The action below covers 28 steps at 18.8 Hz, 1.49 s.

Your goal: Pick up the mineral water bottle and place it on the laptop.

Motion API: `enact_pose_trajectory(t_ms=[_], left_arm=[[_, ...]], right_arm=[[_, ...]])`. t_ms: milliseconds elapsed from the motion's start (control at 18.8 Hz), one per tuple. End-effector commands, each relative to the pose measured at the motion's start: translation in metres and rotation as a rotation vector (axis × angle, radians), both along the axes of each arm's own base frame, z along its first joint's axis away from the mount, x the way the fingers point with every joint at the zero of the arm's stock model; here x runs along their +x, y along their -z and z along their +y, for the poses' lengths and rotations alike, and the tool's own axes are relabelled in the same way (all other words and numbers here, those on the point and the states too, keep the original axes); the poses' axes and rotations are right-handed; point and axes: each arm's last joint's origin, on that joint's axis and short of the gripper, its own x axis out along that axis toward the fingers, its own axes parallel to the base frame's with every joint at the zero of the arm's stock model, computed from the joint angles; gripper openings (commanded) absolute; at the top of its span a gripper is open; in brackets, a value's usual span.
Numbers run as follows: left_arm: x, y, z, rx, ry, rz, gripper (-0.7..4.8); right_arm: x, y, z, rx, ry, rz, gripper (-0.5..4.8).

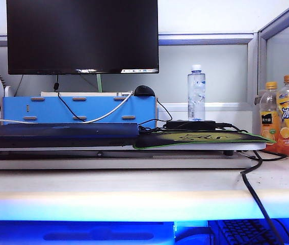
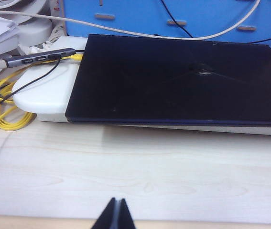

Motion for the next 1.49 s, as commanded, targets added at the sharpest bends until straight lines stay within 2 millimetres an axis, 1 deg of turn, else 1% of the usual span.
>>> enact_pose_trajectory(t_ms=[53,107,160,213,266,320,373,426,533,639,692,799,852,959,1012,1119,1172,1225,1278,1385,1491], left_arm=[[0.0,0.0,0.0,0.001,0.003,0.0,-0.02],[0.0,0.0,0.0,0.001,0.003,0.0,-0.02],[0.0,0.0,0.0,0.001,0.003,0.0,-0.02],[0.0,0.0,0.0,0.001,0.003,0.0,-0.02],[0.0,0.0,0.0,0.001,0.003,0.0,-0.02],[0.0,0.0,0.0,0.001,0.003,0.0,-0.02],[0.0,0.0,0.0,0.001,0.003,0.0,-0.02],[0.0,0.0,0.0,0.001,0.003,0.0,-0.02],[0.0,0.0,0.0,0.001,0.003,0.0,-0.02],[0.0,0.0,0.0,0.001,0.003,0.0,-0.02],[0.0,0.0,0.0,0.001,0.003,0.0,-0.02],[0.0,0.0,0.0,0.001,0.003,0.0,-0.02],[0.0,0.0,0.0,0.001,0.004,0.0,-0.02],[0.0,0.0,0.0,0.001,0.003,0.0,-0.02],[0.0,0.0,0.0,0.001,0.003,0.0,-0.02],[0.0,0.0,0.0,0.001,0.003,0.0,-0.02],[0.0,0.0,0.0,0.001,0.003,0.0,-0.02],[0.0,0.0,0.0,0.001,0.003,0.0,-0.02],[0.0,0.0,0.0,0.001,0.003,0.0,-0.02],[0.0,0.0,0.0,0.001,0.003,0.0,-0.02],[0.0,0.0,0.0,0.001,0.003,0.0,-0.02]], right_arm=[[0.031,-0.008,0.007,0.121,-0.338,0.145,0.44],[0.045,-0.007,0.009,0.128,-0.405,0.145,0.44],[0.059,-0.001,0.015,0.126,-0.436,0.129,0.61],[0.064,0.001,0.018,0.123,-0.444,0.119,1.14],[0.069,0.004,0.022,0.123,-0.423,0.103,2.46],[0.073,0.005,0.024,0.116,-0.371,0.084,3.95],[0.078,0.008,0.025,0.078,-0.269,0.031,4.79],[0.082,0.01,0.025,0.013,-0.117,-0.043,4.79],[0.086,0.006,0.024,-0.114,0.073,-0.133,4.79],[0.092,-0.008,0.025,-0.286,0.247,-0.237,4.79],[0.101,-0.02,0.029,-0.372,0.324,-0.29,4.79],[0.119,-0.029,0.034,-0.424,0.35,-0.302,4.79],[0.138,-0.029,0.041,-0.443,0.37,-0.274,4.79],[0.164,-0.024,0.048,-0.466,0.423,-0.239,4.79],[0.181,-0.017,0.055,-0.484,0.448,-0.218,4.79],[0.207,-0.006,0.061,-0.505,0.467,-0.188,4.79],[0.225,0.002,0.071,-0.521,0.491,-0.177,4.79],[0.236,0.007,0.074,-0.53,0.513,-0.169,4.79],[0.248,0.014,0.082,-0.536,0.537,-0.181,4.79],[0.269,0.025,0.092,-0.56,0.6,-0.195,4.79],[0.288,0.033,0.095,-0.567,0.647,-0.189,4.79]])
